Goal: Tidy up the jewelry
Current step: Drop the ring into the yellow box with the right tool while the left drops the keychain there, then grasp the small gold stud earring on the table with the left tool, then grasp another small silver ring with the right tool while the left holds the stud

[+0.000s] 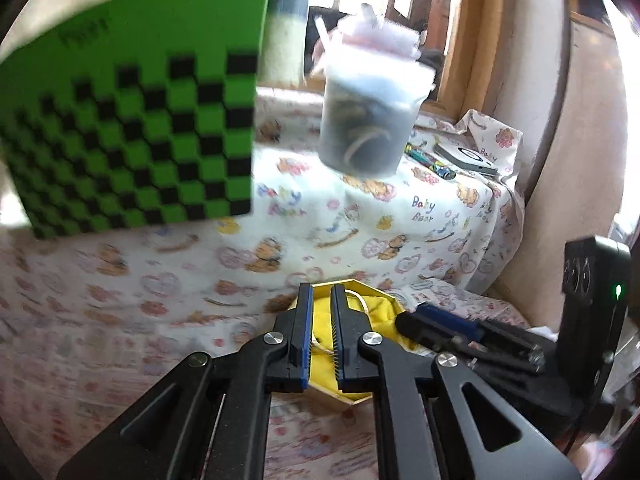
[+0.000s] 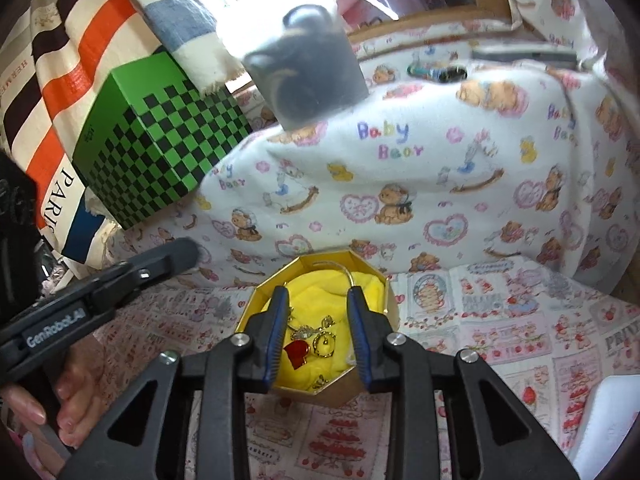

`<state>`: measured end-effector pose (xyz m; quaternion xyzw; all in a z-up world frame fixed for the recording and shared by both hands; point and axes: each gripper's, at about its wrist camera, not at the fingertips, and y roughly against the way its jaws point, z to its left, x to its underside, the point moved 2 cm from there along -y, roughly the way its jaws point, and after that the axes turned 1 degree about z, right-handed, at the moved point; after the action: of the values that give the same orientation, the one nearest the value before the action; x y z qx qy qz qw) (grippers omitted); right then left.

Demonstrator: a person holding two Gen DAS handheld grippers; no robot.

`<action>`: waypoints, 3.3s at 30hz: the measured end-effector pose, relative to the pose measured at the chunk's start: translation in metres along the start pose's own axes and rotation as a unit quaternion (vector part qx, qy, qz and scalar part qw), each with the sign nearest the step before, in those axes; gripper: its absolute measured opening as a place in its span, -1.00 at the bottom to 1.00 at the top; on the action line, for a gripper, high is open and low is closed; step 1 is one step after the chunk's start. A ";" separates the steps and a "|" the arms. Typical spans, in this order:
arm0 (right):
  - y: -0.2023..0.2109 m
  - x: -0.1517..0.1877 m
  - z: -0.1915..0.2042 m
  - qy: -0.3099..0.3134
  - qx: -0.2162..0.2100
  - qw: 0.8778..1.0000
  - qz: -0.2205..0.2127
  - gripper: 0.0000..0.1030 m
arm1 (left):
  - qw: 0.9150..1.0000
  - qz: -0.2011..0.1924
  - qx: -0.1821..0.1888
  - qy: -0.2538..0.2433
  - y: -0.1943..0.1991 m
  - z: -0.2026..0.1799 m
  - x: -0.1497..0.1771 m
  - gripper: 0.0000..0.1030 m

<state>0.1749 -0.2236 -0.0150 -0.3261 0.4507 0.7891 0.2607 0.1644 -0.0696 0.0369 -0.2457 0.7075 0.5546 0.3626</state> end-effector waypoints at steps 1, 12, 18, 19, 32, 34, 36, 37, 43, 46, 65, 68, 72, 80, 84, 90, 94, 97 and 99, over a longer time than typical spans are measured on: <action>0.004 0.000 0.002 0.005 0.007 1.000 -0.003 -0.46 | 1.000 -0.005 -0.003 -0.005 0.008 0.000 0.001 -0.85; 0.040 0.009 0.037 0.055 0.058 0.997 0.006 -0.46 | 0.995 -0.062 -0.081 0.006 0.096 0.017 0.043 -0.24; 0.050 0.028 0.043 0.049 0.056 0.997 0.010 -0.45 | 0.992 -0.054 -0.110 0.022 0.098 0.042 0.064 -0.19; 0.049 0.029 0.044 0.052 0.058 0.997 0.011 -0.45 | 0.992 -0.053 -0.108 0.029 0.097 0.047 0.068 -0.15; 0.036 0.040 0.045 0.092 0.115 0.989 0.011 0.12 | 0.993 -0.025 -0.106 0.041 0.078 0.062 0.099 0.44; 0.038 0.040 0.046 0.095 0.119 0.988 0.010 0.17 | 0.993 -0.006 -0.111 0.032 0.072 0.057 0.102 0.44; 0.039 0.040 0.046 0.096 0.123 0.988 0.008 0.26 | 0.994 0.018 -0.106 0.021 0.065 0.052 0.106 0.37; 0.039 0.040 0.046 0.096 0.126 0.987 0.008 0.26 | 0.995 0.029 -0.093 0.017 0.062 0.049 0.108 0.27; 0.042 0.039 0.045 0.090 0.123 0.988 0.012 0.27 | 0.996 0.087 -0.034 -0.017 0.049 0.019 0.123 -0.29; 0.044 0.039 0.045 0.090 0.125 0.988 0.010 0.28 | 0.994 0.110 0.007 -0.023 0.046 0.004 0.131 -0.36; 0.048 0.037 0.044 0.083 0.122 0.989 0.014 0.29 | 0.988 0.147 0.007 -0.046 0.022 -0.006 0.149 -0.71; 0.048 0.037 0.044 0.084 0.123 0.989 0.014 0.29 | 0.990 0.139 -0.004 -0.038 0.023 0.000 0.145 -0.71; 0.047 0.037 0.044 0.083 0.123 0.989 0.015 0.29 | 0.993 0.113 -0.033 -0.025 0.030 0.015 0.136 -0.71; 0.043 0.040 0.046 0.086 0.123 0.988 0.021 0.29 | 0.995 0.075 -0.066 0.023 0.045 0.052 0.117 -0.71; 0.035 0.045 0.049 0.099 0.122 0.987 0.032 0.29 | 0.994 0.069 -0.078 0.044 0.045 0.064 0.113 -0.71; 0.017 0.055 0.070 0.127 0.104 0.984 0.062 0.27 | 0.989 0.067 -0.110 0.078 0.040 0.089 0.111 -0.71; -0.008 0.066 0.098 0.192 0.117 0.971 0.087 0.19 | 0.982 0.072 -0.136 0.106 0.036 0.114 0.110 -0.71; -0.026 0.073 0.111 0.197 0.087 0.968 0.127 0.06 | 0.979 0.076 -0.143 0.121 0.035 0.127 0.112 -0.71; -0.039 0.074 0.120 0.193 0.074 0.967 0.147 -0.09 | 0.979 0.075 -0.142 0.127 0.036 0.131 0.112 -0.71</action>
<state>0.1209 -0.0914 -0.0458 -0.3819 0.5925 0.7055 0.0736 0.0994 0.0718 -0.0453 -0.3097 0.6782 0.6391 0.1887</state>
